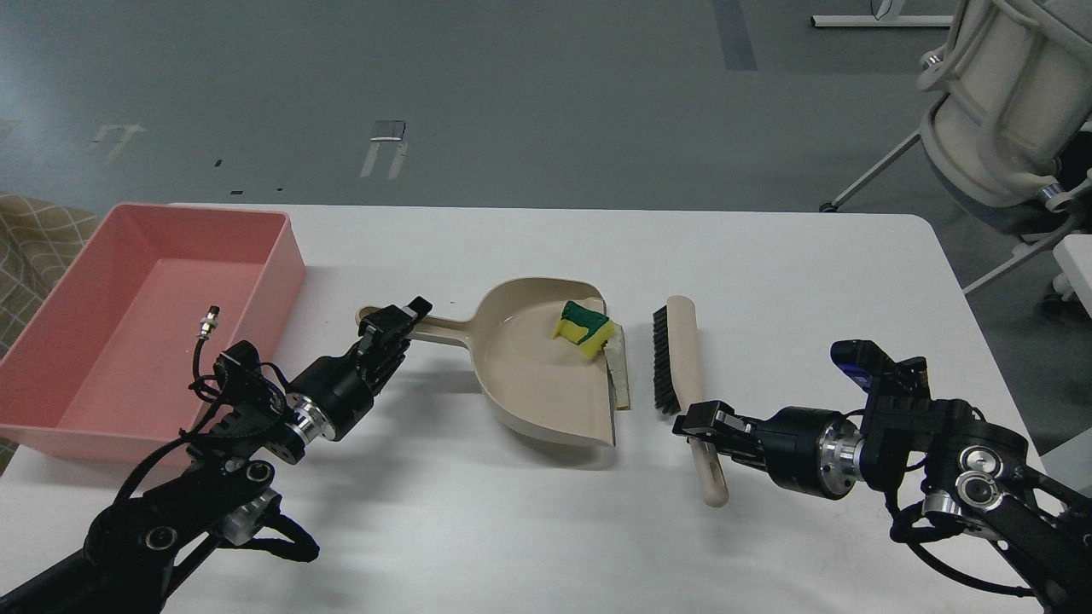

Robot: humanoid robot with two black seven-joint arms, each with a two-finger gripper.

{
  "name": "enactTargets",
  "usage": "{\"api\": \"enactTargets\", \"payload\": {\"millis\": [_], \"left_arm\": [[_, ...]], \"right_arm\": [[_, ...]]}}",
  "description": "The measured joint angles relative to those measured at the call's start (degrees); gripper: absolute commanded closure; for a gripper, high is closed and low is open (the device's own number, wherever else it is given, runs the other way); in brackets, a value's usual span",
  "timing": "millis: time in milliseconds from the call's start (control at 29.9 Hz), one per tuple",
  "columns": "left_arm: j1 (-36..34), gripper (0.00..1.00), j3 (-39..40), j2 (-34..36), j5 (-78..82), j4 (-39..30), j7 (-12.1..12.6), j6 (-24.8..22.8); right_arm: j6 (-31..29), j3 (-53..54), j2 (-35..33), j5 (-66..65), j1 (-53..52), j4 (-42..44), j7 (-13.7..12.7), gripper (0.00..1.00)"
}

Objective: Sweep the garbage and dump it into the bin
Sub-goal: 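Sweep again with the brush, pushing debris deeper into the dustpan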

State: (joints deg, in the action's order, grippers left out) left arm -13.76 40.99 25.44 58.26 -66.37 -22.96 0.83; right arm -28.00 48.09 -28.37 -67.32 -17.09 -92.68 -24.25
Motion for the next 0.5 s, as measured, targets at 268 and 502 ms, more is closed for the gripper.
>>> {"api": "enactTargets", "payload": {"millis": [268, 502], "left_arm": [[-1.4, 1.0, -3.2, 0.0, -0.1, 0.6, 0.0, 0.9], [-1.3, 1.0, -3.4, 0.0, -0.1, 0.6, -0.1, 1.1]], "right_arm": [[0.0, -0.1, 0.6, 0.0, 0.2, 0.0, -0.1, 1.0], [0.0, -0.3, 4.7, 0.0, -0.5, 0.4, -0.4, 1.0]]}}
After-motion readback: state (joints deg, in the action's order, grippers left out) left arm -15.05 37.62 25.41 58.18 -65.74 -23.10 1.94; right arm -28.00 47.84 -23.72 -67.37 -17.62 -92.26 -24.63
